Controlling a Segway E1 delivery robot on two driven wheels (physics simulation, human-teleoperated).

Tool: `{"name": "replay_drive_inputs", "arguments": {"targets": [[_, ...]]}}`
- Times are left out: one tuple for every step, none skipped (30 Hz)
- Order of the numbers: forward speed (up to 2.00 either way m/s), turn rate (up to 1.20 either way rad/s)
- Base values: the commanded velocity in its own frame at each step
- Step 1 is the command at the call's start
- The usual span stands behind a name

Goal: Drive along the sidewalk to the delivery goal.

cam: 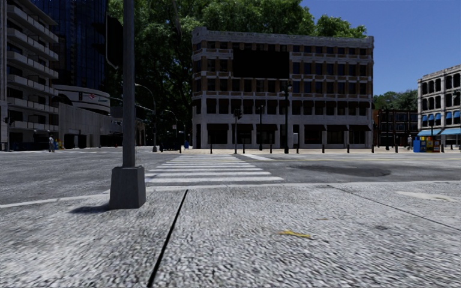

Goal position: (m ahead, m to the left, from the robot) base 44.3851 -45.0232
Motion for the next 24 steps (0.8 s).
{"name": "replay_drive_inputs", "arguments": {"targets": [[1.99, 0.0], [1.99, 0.0], [1.99, 0.0], [1.99, 0.0], [1.99, 0.0], [1.99, 0.0], [1.99, 0.0], [1.99, 0.0], [1.99, 0.0], [1.99, 0.0], [1.99, 0.0], [1.99, 0.0], [1.99, 0.0], [1.99, 0.0], [1.99, 0.0], [1.99, 0.0], [1.99, 0.0], [1.99, 0.0], [1.99, 0.0], [1.99, 0.0], [1.99, 0.0], [1.99, 0.0], [1.99, 0.0], [1.99, 0.0]]}}
